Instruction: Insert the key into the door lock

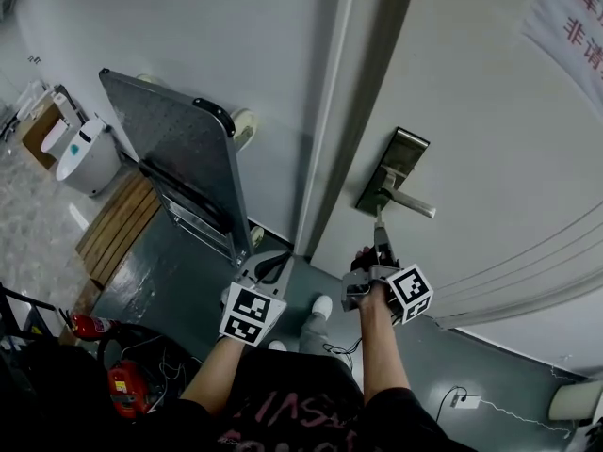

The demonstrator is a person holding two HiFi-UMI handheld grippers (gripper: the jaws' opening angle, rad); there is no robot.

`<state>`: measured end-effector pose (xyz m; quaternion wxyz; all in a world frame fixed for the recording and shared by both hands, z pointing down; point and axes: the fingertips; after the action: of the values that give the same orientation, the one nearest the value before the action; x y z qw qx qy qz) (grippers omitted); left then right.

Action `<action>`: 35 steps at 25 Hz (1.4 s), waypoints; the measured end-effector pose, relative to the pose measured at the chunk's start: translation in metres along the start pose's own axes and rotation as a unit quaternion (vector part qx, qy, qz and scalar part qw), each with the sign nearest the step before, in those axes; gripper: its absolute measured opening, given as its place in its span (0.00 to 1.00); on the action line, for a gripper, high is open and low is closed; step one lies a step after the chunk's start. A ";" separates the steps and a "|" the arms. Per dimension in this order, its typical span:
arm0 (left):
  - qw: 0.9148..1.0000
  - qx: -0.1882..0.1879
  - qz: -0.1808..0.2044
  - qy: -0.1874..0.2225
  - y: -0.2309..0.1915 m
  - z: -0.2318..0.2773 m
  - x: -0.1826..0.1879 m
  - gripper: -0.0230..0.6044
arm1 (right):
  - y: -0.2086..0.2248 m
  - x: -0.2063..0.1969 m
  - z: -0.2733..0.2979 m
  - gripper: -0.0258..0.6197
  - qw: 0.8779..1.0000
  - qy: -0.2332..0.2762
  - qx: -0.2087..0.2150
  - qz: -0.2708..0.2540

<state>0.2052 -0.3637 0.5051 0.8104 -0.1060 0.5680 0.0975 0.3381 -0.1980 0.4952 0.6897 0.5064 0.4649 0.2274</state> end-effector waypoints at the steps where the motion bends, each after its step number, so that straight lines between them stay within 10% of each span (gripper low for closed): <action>1: 1.000 0.003 -0.002 -0.004 -0.003 0.000 -0.003 0.06 | 0.002 0.001 0.004 0.16 1.000 0.004 -0.002 0.009; 35: 0.999 -0.024 -0.004 -0.026 -0.020 0.043 -0.005 0.06 | 0.027 0.006 0.051 0.16 0.991 0.058 -0.019 0.121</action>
<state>0.2478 -0.3705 0.5250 0.8226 -0.1249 0.5436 0.1110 0.3897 -0.2075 0.5198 0.6387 0.5317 0.4349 0.3467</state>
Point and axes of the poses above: the fingertips, and each gripper's own axes: z forward along the fingers, y to its right, x out of its top, and after that the axes turned 5 degrees about -z, right-handed
